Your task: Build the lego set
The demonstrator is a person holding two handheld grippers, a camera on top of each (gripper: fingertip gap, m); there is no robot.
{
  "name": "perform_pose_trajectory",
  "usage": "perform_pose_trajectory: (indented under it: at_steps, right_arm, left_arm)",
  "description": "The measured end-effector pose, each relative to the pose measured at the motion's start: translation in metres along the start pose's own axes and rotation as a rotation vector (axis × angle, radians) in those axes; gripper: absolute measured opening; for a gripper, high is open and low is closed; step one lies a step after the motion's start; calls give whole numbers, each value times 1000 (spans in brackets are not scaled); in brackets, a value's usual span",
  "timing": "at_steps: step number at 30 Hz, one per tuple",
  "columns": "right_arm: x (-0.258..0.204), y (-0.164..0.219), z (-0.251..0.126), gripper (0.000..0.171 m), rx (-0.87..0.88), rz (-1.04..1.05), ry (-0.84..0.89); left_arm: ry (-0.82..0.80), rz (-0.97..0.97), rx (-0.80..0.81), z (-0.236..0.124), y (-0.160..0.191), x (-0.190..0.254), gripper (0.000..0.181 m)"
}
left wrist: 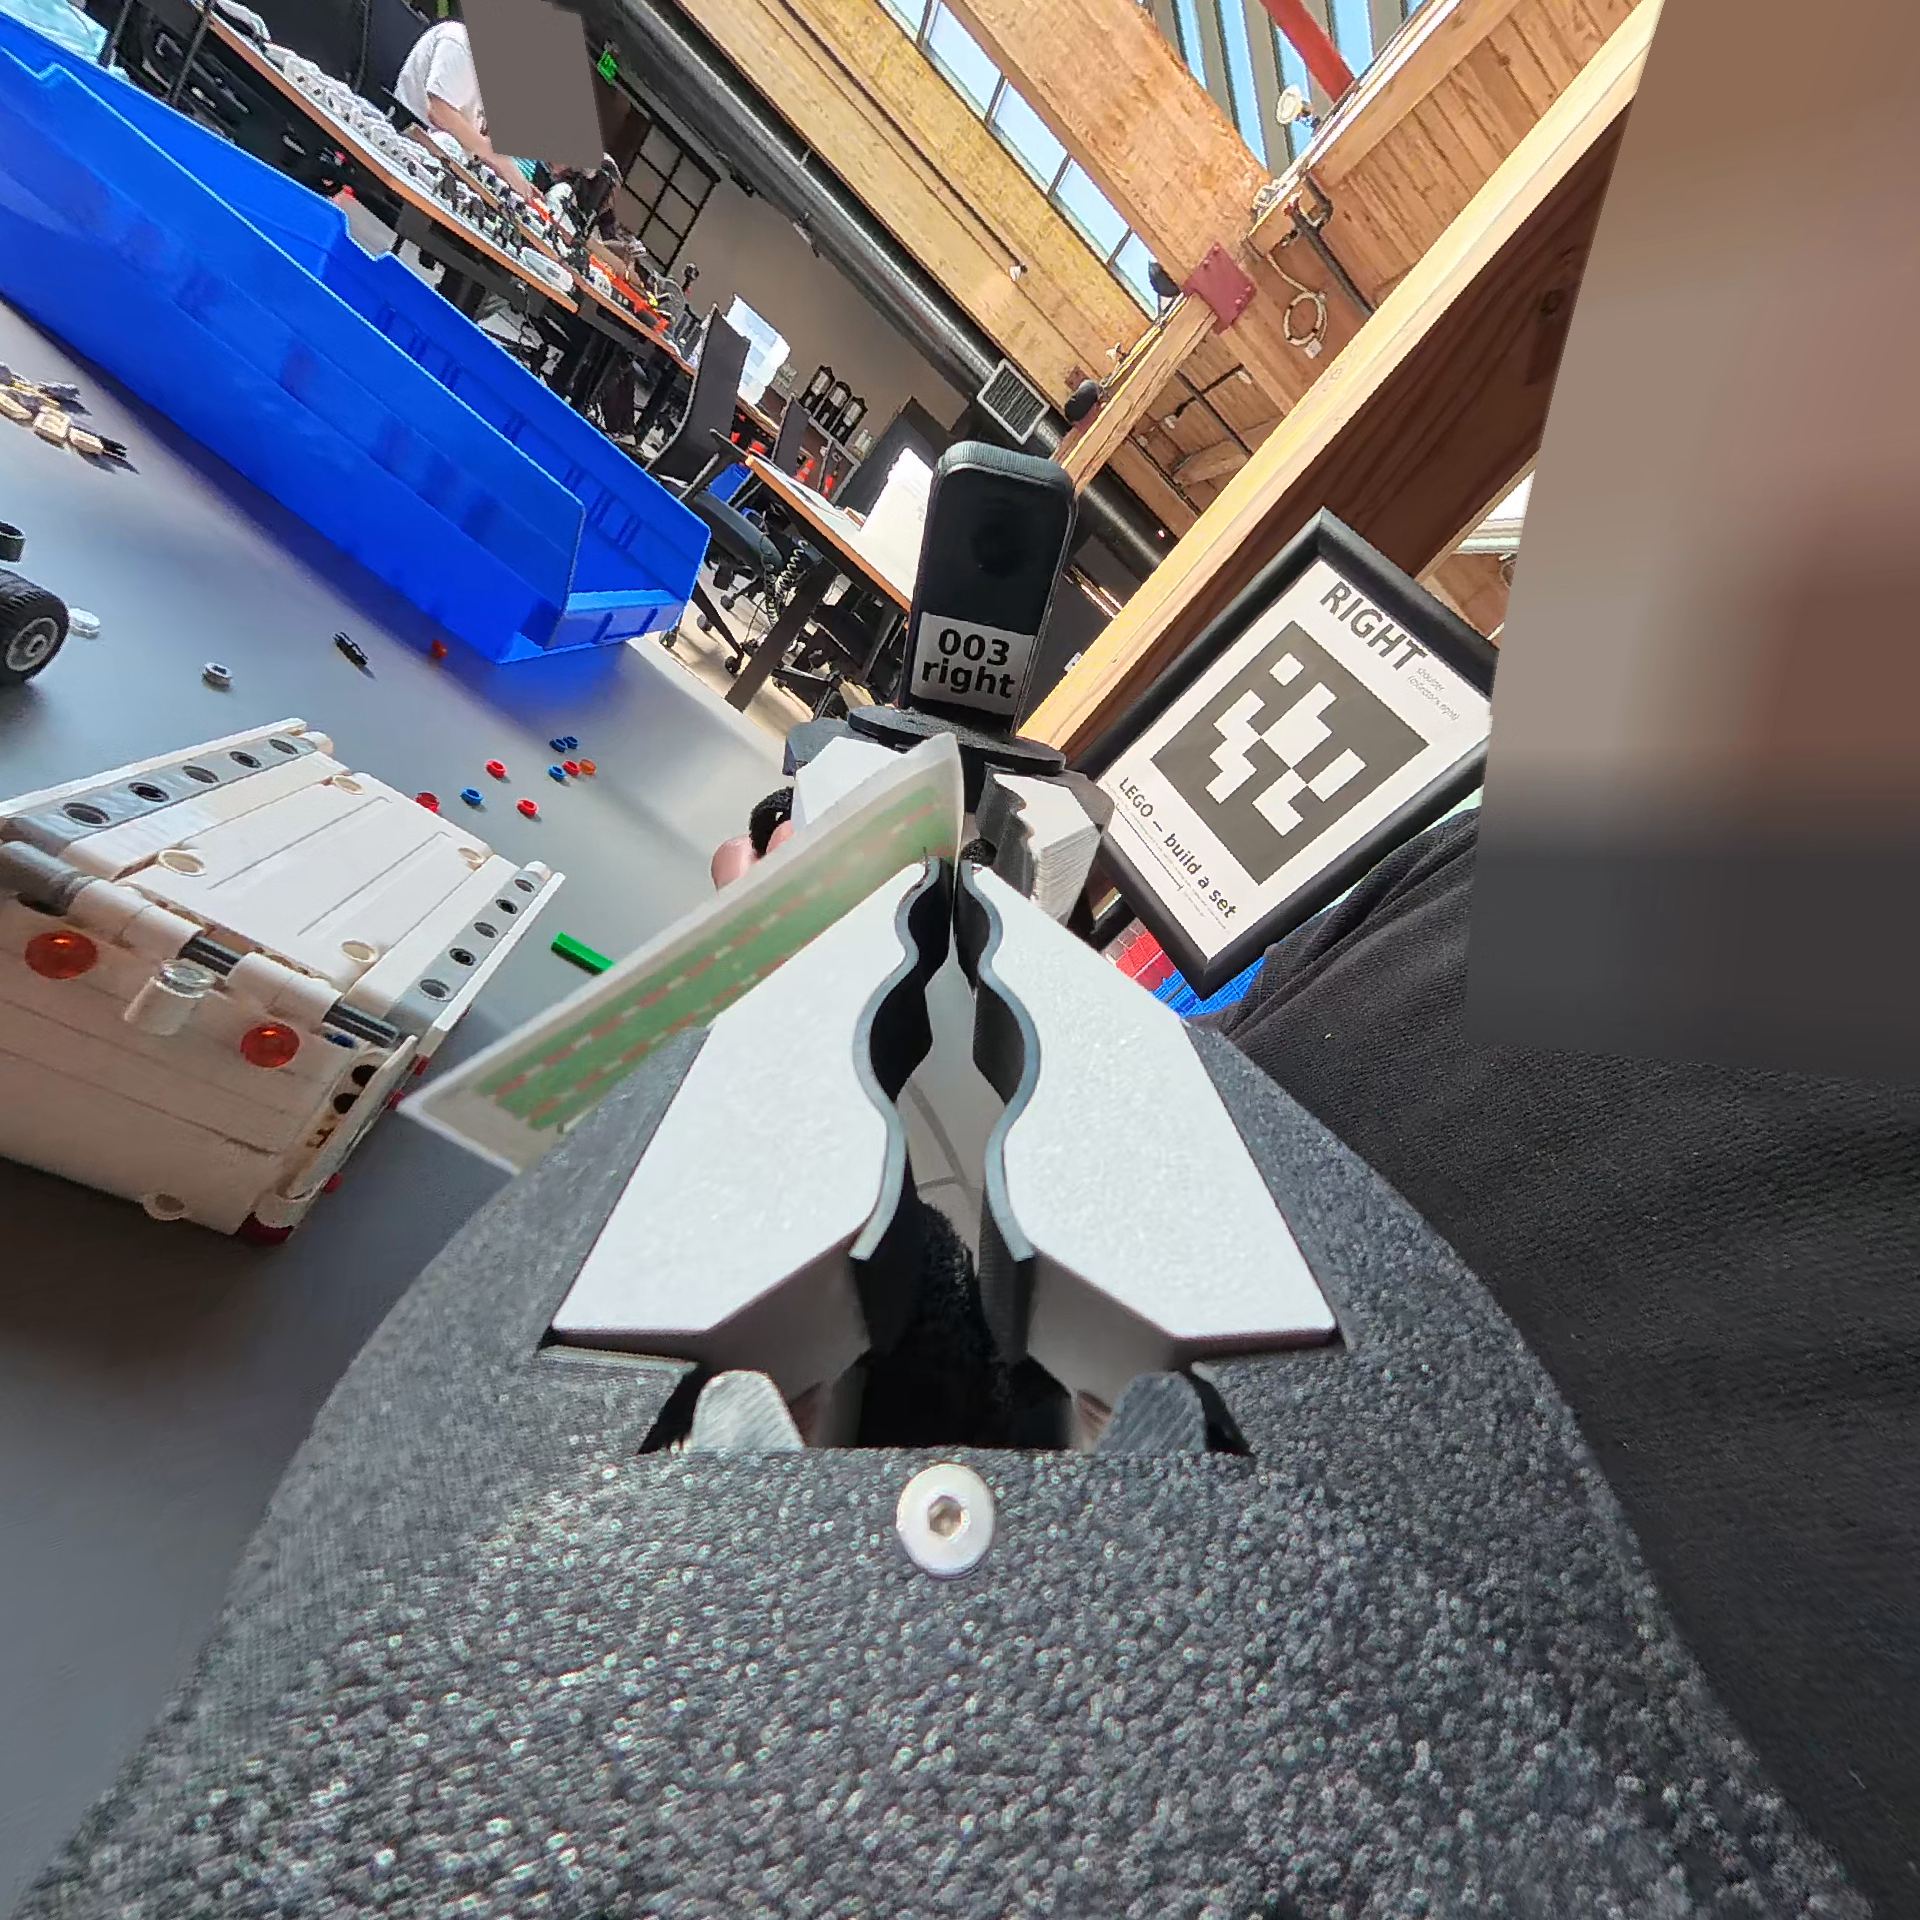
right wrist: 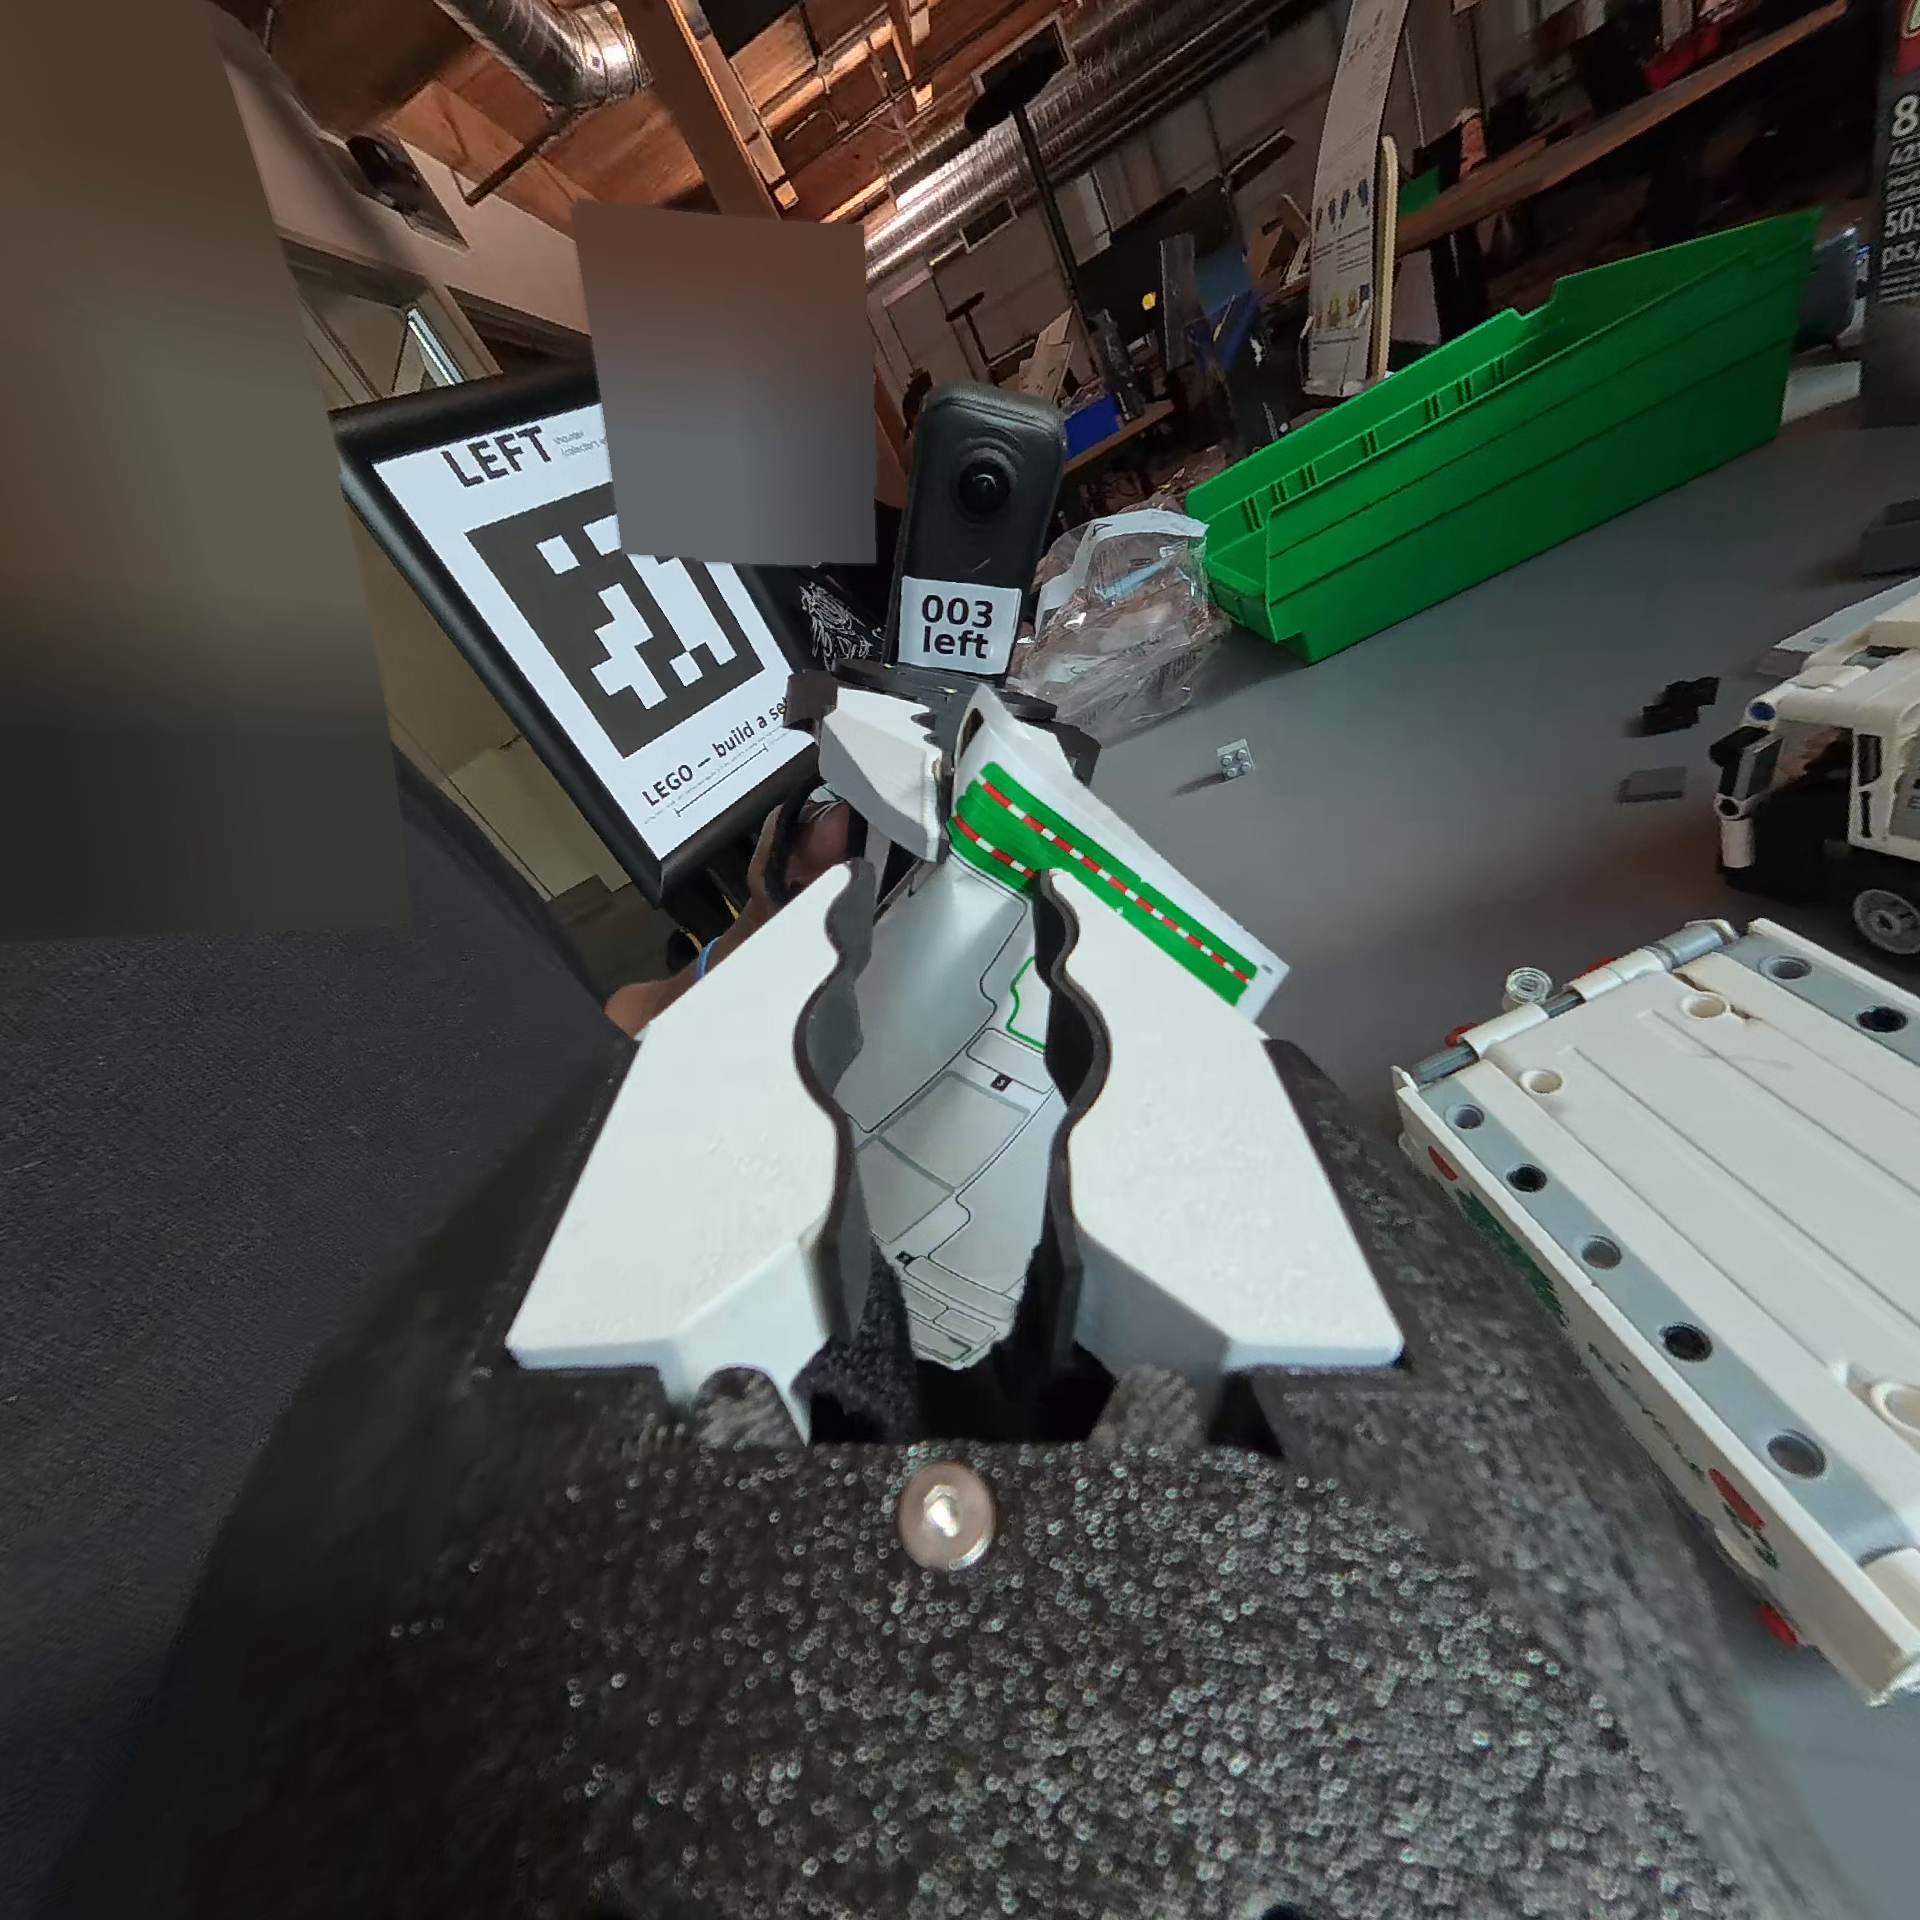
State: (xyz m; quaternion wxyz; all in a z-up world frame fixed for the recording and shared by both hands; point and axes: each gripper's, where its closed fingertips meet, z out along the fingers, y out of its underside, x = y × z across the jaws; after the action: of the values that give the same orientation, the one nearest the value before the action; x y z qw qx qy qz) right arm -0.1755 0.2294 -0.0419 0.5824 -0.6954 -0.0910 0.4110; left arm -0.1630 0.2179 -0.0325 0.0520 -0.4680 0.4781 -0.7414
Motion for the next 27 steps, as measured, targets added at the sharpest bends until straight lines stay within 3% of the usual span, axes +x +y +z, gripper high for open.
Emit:
perform_pose_trajectory:
  at_steps: [3,15,27]
  right_arm:
    - [5,-4,-4,18,22,-32,42]
    - [-4,-8,-3,22,42,21,-26]
    - [-3,-11,-7,11,89,112,-102]
  left_arm:
    - [5,-3,3,-3,-1,2,0]
    - [-18,37,-9,1,0,1,0]
    - [-58,120,-28,5,1,1,0]
